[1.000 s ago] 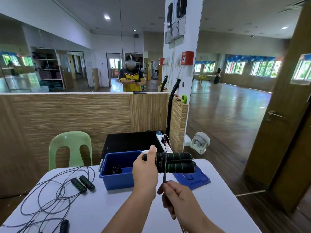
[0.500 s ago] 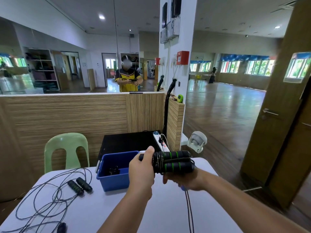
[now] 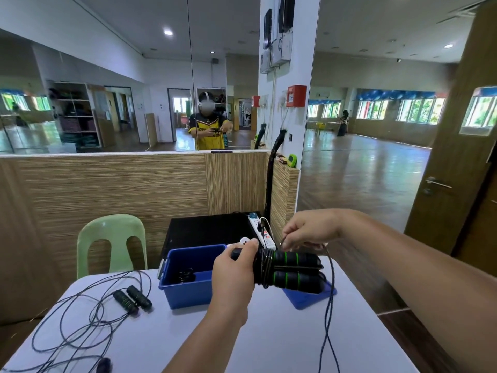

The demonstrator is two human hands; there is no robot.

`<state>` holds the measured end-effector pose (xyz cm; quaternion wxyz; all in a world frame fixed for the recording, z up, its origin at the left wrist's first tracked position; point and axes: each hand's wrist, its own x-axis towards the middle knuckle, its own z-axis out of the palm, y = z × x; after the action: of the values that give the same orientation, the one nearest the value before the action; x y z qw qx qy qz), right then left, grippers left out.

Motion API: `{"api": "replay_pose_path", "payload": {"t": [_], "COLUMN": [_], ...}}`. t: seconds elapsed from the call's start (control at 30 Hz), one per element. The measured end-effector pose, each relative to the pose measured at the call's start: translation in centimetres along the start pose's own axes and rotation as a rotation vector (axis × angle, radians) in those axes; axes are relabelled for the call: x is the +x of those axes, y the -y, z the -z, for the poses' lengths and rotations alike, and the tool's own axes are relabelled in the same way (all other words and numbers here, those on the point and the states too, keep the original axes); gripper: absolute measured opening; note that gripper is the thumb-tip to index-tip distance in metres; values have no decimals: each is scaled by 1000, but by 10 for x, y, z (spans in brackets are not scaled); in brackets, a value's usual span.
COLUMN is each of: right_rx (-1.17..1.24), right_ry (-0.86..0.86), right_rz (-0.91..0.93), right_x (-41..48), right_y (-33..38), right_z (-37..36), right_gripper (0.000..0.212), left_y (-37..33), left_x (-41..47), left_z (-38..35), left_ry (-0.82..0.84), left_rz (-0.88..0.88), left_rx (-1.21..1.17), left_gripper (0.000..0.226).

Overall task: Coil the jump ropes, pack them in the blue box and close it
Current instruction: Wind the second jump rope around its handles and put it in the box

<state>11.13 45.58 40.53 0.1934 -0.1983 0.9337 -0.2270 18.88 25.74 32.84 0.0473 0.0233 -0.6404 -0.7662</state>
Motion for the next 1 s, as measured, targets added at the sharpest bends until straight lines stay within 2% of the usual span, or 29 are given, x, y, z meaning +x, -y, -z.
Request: {"api": "replay_pose_path", "payload": {"t": [0.1,0.2,0.43,0.77,1.0], "right_rx": [-31,-18,176,824,1012], "right_ry": [26,0,-180,-411,-439], "right_rz": [-21,-39,-153,-147,-162], "right_x": [-3,-6,-21,-34,-36], "right_y": [12,25,56,67,63], "right_z": [9,10,-5,-75,-121], "right_gripper": [28,39,30,31,23], "left_y": [1,3,14,16,24], "left_x": [1,3,8,26,28], "left_z": [-1,-1,2,8,5], "left_ry": [-8,-24,-108,-248,-299], "left_rz": [-4,-12,-35,-52,-28], "left_rx": [26,44,65,84,99], "left_gripper": [34,32,32,33,37]}}
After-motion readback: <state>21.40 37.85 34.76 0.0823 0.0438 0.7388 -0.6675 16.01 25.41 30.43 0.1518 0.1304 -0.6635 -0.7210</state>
